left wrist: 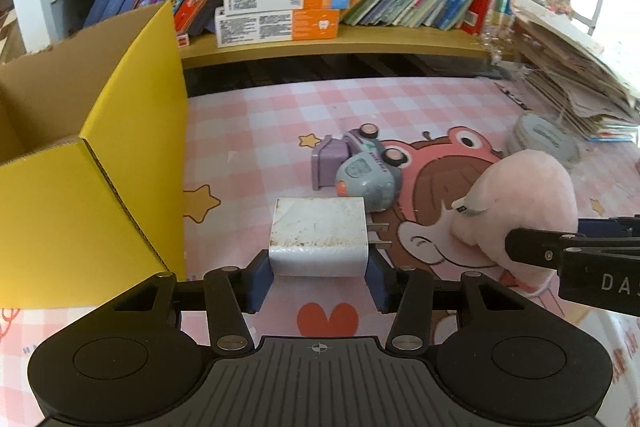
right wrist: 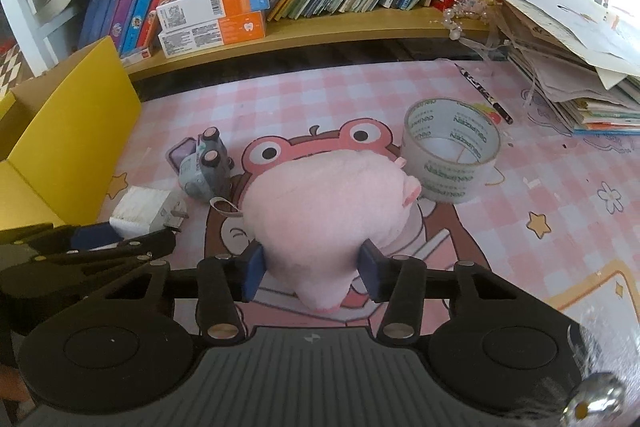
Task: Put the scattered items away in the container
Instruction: 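Lift and carry the charger and pink plush over the yellow box with both tools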
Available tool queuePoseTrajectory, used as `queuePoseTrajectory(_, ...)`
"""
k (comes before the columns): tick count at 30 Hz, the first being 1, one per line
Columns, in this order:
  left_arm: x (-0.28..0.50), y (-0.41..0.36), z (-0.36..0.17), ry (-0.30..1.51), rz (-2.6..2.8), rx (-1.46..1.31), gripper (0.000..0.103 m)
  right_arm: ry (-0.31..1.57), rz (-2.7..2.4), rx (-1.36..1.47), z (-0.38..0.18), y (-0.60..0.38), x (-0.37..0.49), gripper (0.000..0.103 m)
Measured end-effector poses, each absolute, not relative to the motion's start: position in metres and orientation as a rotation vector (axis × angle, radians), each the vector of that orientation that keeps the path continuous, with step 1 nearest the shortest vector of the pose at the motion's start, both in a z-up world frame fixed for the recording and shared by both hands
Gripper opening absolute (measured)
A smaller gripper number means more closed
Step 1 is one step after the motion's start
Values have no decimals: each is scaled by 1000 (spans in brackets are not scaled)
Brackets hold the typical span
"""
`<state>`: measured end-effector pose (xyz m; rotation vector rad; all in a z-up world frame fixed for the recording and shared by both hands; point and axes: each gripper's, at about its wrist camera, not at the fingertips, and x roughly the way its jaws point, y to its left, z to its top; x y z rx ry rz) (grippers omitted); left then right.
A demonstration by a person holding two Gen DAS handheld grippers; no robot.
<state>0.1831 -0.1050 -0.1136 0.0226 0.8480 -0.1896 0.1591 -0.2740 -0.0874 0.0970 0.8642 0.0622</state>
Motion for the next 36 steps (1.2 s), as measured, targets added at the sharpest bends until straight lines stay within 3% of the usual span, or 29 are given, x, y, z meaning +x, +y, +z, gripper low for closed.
queuePoseTrajectory(36,80,-47,-24,712,-387,22,47,804,46,167,-22,-252,37,39)
